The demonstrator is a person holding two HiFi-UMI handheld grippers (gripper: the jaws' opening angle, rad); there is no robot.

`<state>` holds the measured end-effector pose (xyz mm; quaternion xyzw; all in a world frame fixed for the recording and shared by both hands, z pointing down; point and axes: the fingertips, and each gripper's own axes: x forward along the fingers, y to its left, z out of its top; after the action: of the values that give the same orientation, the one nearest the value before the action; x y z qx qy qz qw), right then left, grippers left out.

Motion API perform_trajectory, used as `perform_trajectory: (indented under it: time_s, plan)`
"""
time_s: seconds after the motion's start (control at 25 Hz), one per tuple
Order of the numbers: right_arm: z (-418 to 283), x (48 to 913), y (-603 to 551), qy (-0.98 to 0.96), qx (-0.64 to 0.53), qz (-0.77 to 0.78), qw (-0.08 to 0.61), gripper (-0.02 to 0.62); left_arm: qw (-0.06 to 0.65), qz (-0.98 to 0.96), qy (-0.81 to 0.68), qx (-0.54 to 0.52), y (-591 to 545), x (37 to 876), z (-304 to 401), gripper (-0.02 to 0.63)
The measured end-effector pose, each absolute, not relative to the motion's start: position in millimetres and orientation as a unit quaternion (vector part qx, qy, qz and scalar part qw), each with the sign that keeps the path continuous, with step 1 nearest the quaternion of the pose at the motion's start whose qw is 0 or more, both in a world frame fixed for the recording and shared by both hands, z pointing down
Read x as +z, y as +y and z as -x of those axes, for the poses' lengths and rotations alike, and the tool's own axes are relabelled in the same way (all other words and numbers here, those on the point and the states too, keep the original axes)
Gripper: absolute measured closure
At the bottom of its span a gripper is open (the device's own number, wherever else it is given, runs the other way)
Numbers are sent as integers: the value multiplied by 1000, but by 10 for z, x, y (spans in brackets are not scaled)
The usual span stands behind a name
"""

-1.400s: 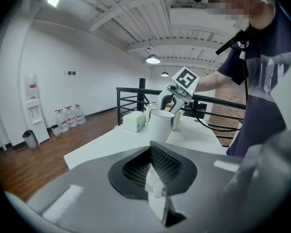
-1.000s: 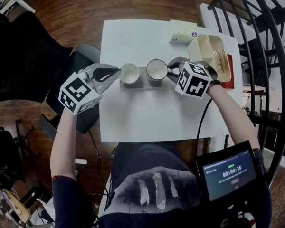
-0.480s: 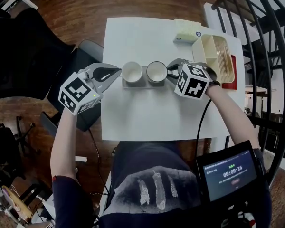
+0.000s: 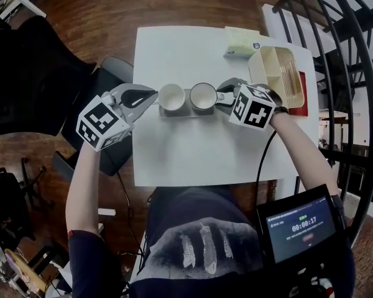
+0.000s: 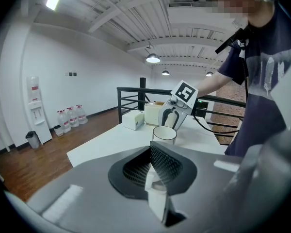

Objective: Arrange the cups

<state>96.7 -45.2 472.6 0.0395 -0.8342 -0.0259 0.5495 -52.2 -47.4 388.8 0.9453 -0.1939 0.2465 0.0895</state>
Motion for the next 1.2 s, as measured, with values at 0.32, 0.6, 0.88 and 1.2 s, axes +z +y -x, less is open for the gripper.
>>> perform_trajectory:
  time_s: [0.32, 0.6, 0.88, 1.2]
  plan:
    - [-1019, 4093, -717, -862, -41, -90, 496, 417, 78, -946, -195, 247, -535, 3802, 531, 592]
    - [-874, 3765, -1076, -873, -64, -117, 469, 417, 65, -948, -189, 246, -641, 3684, 425, 592]
    - [-685, 3904, -1053, -873, -65, -91, 475, 417, 60, -948, -182, 253, -655, 3680, 398, 592]
    - [-586, 3931, -1024, -881, -65, -75, 462, 460, 64, -948, -177, 257, -620, 3756, 365, 592]
